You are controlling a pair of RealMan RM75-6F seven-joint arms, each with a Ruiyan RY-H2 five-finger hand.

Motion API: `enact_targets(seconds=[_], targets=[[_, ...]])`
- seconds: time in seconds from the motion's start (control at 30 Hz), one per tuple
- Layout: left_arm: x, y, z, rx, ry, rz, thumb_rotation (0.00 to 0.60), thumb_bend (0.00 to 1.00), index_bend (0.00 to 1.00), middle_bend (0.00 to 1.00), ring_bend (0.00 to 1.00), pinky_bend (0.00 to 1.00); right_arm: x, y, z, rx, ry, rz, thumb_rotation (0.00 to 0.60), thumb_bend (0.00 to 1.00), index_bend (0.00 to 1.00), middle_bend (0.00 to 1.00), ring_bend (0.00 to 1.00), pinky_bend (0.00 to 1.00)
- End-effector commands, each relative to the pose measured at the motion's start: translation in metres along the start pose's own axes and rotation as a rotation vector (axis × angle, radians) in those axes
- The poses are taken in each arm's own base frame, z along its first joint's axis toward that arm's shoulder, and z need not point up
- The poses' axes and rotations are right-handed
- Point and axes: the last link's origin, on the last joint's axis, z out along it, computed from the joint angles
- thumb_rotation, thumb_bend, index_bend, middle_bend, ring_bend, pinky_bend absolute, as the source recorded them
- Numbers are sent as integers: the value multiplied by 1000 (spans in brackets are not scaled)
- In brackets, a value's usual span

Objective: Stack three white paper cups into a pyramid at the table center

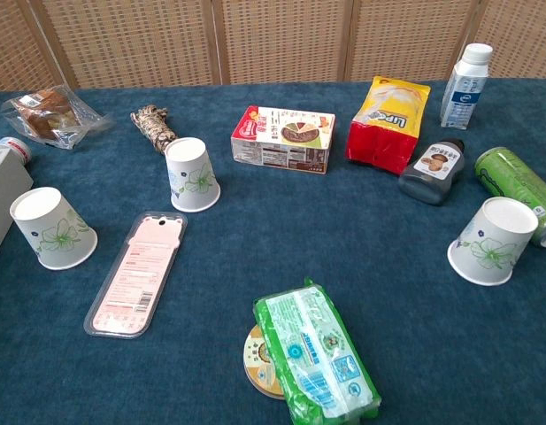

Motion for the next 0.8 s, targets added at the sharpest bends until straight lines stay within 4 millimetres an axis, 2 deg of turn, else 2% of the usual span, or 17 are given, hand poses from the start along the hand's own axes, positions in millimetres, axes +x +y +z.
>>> enact_targets(seconds=[0.03,0.6,0.8], targets=[[0,0,0,0,0,1,600,316,0,0,0,0,0,0,0,0,0,1,600,79,0,0,0,0],[-5,2,3,-13,-23,1,600,317,0,0,0,0,0,0,0,-2,-1,3,600,79,0,0,0,0],[-13,8,19,-36,-74,-16,600,314,0,0,0,0,0,0,0,-4,1,4,600,79,0,0,0,0]])
